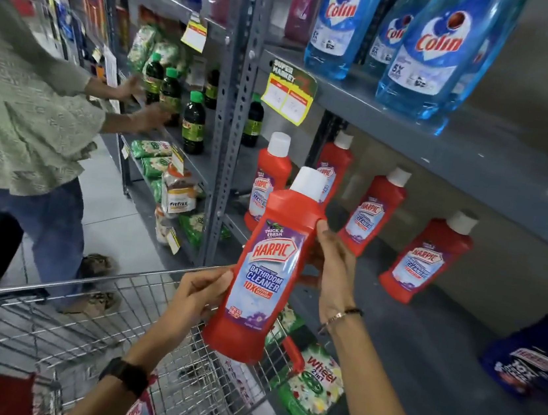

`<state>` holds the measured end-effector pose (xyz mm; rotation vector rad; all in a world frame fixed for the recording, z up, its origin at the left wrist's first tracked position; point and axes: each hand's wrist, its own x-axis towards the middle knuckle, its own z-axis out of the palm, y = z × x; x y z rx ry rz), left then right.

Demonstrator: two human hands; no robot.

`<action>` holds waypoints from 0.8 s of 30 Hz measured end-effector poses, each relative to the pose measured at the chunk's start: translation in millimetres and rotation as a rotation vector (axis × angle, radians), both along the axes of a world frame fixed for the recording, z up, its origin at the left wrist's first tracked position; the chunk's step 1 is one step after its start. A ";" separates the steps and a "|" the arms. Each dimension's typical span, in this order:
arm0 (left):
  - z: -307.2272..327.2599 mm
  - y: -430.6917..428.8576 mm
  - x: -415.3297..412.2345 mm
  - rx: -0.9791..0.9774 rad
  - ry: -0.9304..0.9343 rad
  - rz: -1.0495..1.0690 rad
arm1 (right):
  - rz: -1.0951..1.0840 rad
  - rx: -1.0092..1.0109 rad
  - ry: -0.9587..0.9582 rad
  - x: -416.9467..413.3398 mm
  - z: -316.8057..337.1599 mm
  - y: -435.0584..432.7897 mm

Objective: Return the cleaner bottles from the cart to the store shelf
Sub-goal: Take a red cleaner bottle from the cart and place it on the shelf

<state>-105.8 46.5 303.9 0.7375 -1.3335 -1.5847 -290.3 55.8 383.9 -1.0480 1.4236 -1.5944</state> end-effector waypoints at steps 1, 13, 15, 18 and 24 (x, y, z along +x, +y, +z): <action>-0.8 -2.7 -4.3 0.007 -0.006 -0.027 | -0.018 0.016 -0.003 -5.0 -1.6 -0.1; -20.3 -119.7 -130.4 -0.058 -0.176 -0.176 | -0.150 -0.100 0.227 -79.8 -20.2 -53.6; -25.6 -135.1 -148.9 -0.042 -0.149 -0.214 | -0.159 -0.092 0.241 -90.7 -27.2 -66.8; -27.8 -145.2 -169.8 -0.014 -0.085 -0.216 | -0.203 -0.077 0.317 -104.4 -36.0 -79.8; -49.8 -160.4 -183.6 -0.022 -0.061 -0.261 | -0.203 -0.096 0.290 -121.1 -55.7 -81.5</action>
